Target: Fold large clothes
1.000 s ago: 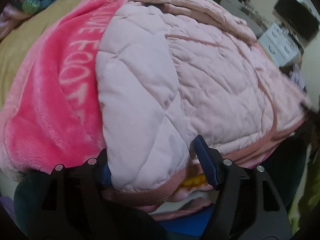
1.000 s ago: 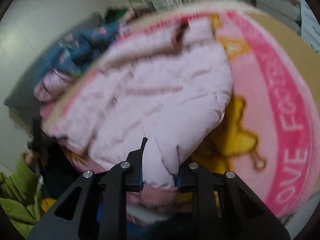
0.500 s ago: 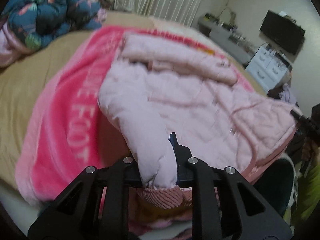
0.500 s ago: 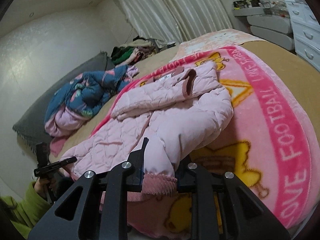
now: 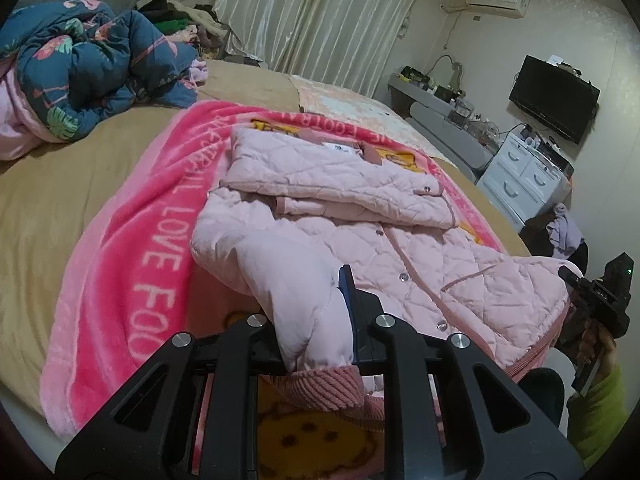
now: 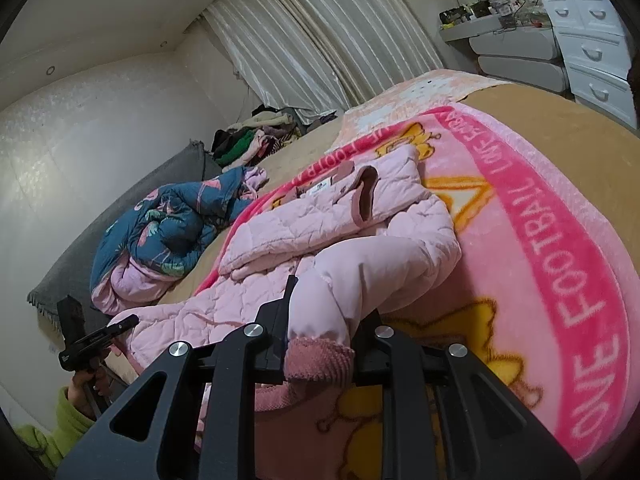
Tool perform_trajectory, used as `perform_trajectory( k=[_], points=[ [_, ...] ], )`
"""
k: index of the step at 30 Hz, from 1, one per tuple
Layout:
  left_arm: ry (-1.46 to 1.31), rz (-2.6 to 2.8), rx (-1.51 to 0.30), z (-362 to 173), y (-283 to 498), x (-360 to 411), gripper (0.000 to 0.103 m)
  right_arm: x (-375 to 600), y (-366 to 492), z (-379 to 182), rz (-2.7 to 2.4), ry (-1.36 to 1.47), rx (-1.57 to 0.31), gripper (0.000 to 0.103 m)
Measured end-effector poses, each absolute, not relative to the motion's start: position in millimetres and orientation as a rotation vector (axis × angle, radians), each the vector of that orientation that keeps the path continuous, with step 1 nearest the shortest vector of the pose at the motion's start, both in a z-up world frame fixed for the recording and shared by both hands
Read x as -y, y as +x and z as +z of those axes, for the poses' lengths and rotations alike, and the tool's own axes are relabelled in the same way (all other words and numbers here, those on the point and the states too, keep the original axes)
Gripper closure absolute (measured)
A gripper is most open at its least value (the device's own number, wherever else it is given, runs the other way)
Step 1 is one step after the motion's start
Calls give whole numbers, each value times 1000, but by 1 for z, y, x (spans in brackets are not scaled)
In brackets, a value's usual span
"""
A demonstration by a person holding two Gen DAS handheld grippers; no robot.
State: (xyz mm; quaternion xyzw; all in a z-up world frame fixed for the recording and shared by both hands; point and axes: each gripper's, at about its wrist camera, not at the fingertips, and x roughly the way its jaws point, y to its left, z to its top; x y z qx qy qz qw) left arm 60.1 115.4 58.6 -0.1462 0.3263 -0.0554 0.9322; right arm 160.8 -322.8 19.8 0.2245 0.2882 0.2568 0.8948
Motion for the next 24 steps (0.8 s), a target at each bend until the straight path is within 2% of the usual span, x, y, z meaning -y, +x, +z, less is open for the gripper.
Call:
perform_trajectory(
  k=[24],
  points=[
    [-278,-74,-563,96,94,-122,92,324,199,54,505,500,-536,84]
  ],
)
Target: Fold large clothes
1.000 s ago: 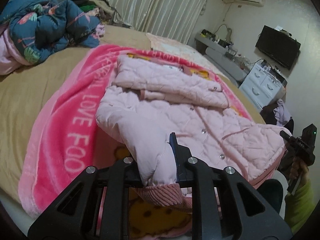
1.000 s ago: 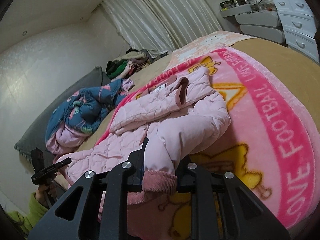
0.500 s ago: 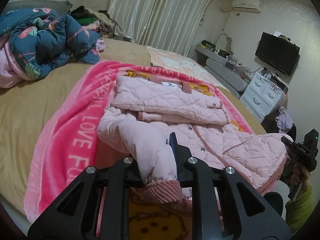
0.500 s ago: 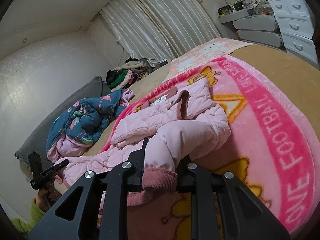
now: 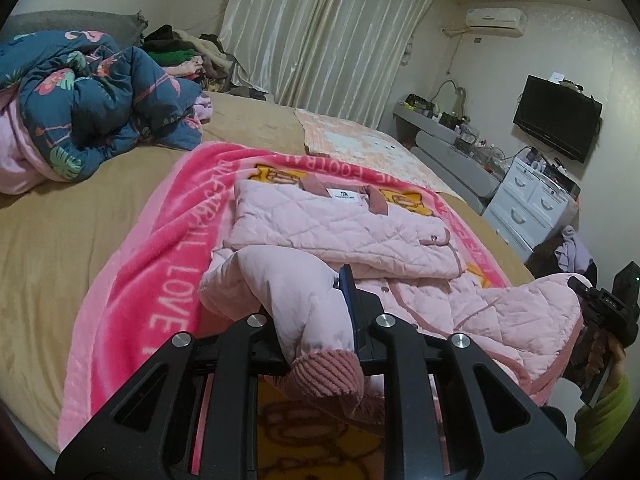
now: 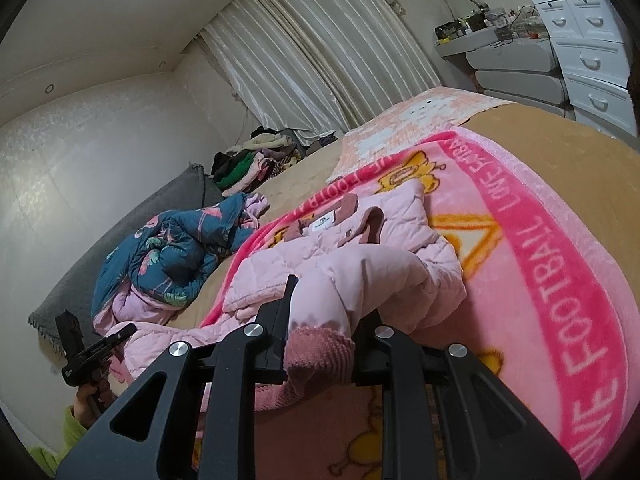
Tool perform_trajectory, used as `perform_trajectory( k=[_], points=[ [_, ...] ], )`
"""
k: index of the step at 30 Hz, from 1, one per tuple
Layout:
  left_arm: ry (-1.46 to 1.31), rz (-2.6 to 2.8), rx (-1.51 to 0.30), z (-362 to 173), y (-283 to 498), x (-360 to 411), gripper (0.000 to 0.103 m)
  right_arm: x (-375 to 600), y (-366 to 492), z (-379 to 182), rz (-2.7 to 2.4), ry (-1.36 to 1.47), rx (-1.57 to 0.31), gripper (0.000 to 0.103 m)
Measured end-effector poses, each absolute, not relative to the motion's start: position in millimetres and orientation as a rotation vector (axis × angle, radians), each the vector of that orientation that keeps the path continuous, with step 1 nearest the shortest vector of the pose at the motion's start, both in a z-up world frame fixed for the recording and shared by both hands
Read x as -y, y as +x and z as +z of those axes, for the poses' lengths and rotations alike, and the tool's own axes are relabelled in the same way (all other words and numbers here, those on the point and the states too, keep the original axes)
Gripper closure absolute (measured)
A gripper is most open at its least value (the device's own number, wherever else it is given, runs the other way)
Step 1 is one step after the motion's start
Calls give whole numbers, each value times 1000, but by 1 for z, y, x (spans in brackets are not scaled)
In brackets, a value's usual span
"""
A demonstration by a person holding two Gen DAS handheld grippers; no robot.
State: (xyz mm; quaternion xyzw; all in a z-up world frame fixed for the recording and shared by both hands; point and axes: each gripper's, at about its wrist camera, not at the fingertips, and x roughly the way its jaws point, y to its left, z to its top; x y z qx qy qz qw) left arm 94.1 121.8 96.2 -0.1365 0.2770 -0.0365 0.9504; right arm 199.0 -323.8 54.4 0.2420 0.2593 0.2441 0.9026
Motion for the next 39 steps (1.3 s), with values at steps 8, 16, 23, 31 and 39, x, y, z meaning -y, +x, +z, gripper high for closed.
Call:
perform_trajectory(
  k=[8,16,23,31,39],
  points=[
    [-259,-53,-538,113,120,-128,92,322,221,69,480,508,-495,84],
    [-210,-26,-516,121,147,-130,92,317,254,82,456,496,-478,84],
    [-208,-1,-488,126,178,-141,91,313,292,90,425,487,-474,85],
    [-184,40,-474,123,215,-148,91,303,345,93,381,457,-504,85],
    [-162,73,-478,107,251,-155,89,298,400,76,346,464,-562,84]
  ],
)
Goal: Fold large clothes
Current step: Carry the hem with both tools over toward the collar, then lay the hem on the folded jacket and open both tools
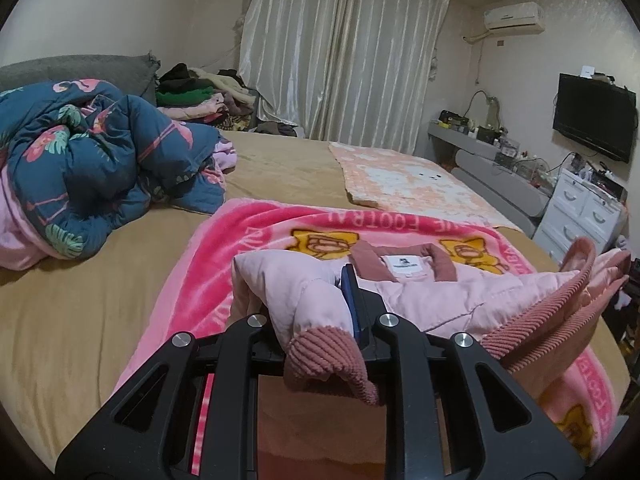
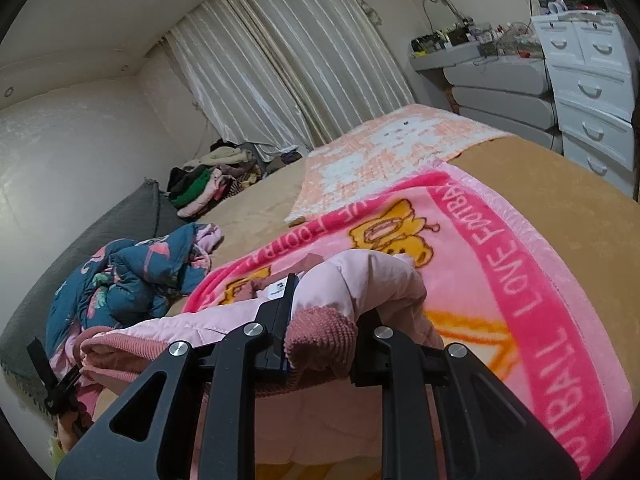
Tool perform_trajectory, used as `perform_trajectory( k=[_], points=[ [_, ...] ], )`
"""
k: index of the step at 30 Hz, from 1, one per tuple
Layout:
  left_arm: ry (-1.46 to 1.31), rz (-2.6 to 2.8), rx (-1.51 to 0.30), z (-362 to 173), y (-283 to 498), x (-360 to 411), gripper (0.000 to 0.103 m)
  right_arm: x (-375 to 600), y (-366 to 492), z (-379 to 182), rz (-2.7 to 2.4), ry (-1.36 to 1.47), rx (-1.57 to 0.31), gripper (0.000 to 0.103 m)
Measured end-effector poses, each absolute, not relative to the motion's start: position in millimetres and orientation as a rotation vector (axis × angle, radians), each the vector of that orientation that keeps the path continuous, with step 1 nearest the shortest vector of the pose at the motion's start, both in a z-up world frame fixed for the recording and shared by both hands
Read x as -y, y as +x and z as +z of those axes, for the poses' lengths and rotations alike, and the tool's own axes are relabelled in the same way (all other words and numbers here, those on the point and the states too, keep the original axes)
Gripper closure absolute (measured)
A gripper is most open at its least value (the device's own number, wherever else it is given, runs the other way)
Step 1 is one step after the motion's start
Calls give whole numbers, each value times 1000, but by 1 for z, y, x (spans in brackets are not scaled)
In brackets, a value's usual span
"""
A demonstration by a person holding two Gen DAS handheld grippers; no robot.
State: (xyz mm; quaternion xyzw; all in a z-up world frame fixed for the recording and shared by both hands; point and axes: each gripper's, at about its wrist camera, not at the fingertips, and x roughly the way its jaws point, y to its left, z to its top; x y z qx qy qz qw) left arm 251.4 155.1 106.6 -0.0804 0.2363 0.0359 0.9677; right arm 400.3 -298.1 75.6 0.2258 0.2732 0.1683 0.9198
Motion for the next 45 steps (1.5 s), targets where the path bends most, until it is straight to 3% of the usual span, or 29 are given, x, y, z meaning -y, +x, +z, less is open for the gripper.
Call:
perform_trajectory(
  k=[14,18,20,21,22,23,24,26,30,32,33,35,37,45],
  points=[
    [-137,78,-580,46,333,-169,89,280,500,19,286,522,-754,83],
    [-156,71,-616,31,350,-174,88,280,516,1,290,598,-787,79],
    [-187,70,-627,26,354,-177,88,288,518,-6,321,701,-799,73],
    [-195,68,-630,25,355,-178,88,293,518,-10,358,786,-796,60],
    [-200,65,-633,23,356,-179,88,297,517,-10,401,853,-788,32],
    [-206,61,-638,22,358,-179,88,301,512,-9,437,919,-775,21],
    [-215,58,-644,21,359,-180,87,303,508,-5,442,942,-763,15],
    [-243,50,-646,22,360,-182,85,307,489,7,463,930,-694,15],
    [-272,22,-640,32,356,-178,69,308,444,15,391,801,-610,9],
    [-278,21,-625,39,351,-173,54,304,424,12,326,707,-599,9],
    [-278,22,-619,42,349,-170,40,301,413,8,306,668,-592,8],
    [-256,28,-599,50,342,-162,29,296,397,-1,281,614,-580,8],
    [-205,59,-560,63,331,-153,11,291,389,-9,259,558,-588,8],
    [-119,107,-488,87,293,-137,9,263,384,-4,172,164,-559,6]
  ],
)
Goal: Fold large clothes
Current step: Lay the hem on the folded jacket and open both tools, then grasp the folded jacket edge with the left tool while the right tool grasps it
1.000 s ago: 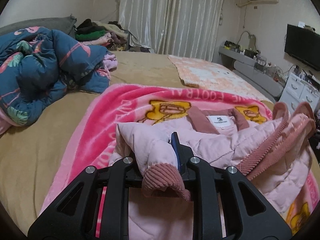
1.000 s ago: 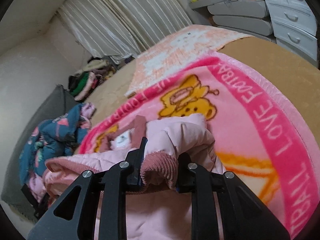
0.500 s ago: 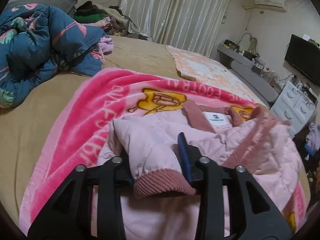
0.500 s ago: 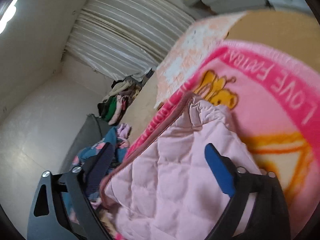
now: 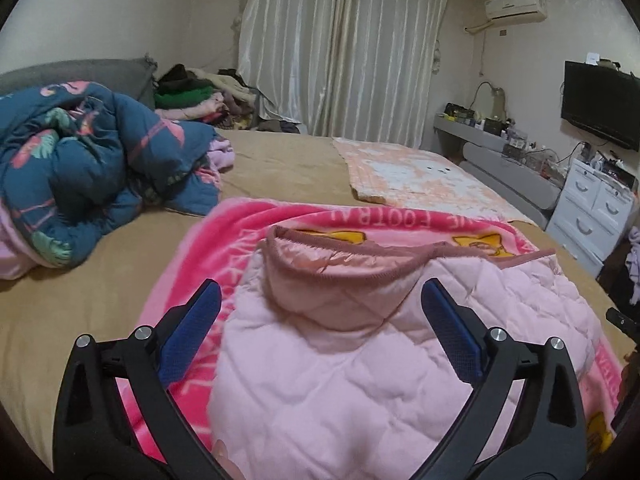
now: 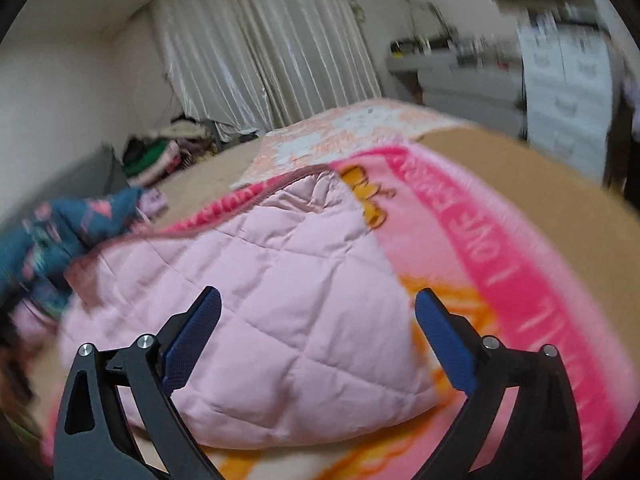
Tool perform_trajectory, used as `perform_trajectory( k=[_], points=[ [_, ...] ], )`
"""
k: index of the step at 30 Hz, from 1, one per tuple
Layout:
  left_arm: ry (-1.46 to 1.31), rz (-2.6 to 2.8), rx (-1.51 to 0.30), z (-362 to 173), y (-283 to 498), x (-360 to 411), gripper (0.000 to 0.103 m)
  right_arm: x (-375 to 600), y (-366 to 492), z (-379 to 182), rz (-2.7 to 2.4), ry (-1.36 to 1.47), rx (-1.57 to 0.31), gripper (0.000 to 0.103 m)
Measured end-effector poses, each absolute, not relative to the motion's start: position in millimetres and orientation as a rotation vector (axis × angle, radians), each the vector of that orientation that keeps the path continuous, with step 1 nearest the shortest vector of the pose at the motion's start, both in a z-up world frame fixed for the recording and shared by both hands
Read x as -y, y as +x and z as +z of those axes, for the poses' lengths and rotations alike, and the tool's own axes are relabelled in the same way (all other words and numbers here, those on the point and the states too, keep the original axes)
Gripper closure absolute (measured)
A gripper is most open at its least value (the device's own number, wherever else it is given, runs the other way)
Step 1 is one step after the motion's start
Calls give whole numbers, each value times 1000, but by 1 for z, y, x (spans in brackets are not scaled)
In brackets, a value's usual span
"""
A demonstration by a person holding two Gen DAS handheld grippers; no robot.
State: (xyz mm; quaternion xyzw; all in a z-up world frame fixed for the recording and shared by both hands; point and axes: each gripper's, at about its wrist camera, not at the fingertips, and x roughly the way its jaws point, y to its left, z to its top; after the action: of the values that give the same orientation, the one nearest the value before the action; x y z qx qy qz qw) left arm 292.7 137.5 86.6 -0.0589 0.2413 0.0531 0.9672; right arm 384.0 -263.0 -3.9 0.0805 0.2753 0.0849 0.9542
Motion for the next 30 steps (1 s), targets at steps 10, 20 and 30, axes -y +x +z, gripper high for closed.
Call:
perform_trajectory(
  k=[10,20,30],
  points=[
    [-138,169,-649,24,261,-162,9,268,399,-31,199,94,-630,5],
    [-289,147,-752,-30,280,-189,9,270,414,-57,197,59,-673,5],
    [-235,145,-716,-26,295,-175,62,261,423,-56,287,110,-684,74]
  ],
)
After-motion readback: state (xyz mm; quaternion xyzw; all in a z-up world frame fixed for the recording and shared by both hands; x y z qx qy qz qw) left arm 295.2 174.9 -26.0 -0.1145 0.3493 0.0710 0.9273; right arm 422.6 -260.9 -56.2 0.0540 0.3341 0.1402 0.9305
